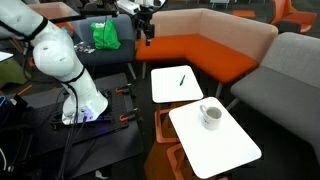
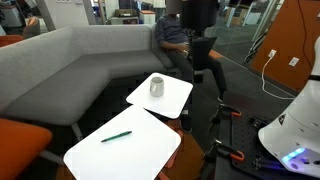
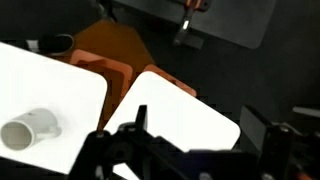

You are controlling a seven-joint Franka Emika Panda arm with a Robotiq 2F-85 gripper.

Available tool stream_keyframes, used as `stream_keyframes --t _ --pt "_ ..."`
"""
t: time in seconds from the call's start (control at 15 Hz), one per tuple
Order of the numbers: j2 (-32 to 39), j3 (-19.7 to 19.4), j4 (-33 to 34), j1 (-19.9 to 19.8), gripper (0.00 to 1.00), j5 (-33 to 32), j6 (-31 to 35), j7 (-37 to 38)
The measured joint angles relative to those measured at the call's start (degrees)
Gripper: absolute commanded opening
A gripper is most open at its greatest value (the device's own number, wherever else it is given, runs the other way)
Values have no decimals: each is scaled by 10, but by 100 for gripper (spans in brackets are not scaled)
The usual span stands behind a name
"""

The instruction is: Put the pen inside the mug cup

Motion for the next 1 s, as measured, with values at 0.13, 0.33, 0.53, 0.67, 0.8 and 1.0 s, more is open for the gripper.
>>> stream_keyframes --t 0.13,0.33,0.53,0.67,0.8,1.0 --pt "76 -2 44 -3 100 -33 34 -48" --pt "208 -2 129 -3 100 -64 66 -121" --pt "346 1 231 -4 100 -89 72 -195" --pt "431 4 301 -6 100 -103 72 -235" --pt "511 14 374 -10 100 -104 72 -272" --pt "599 40 467 -20 100 -103 69 -298"
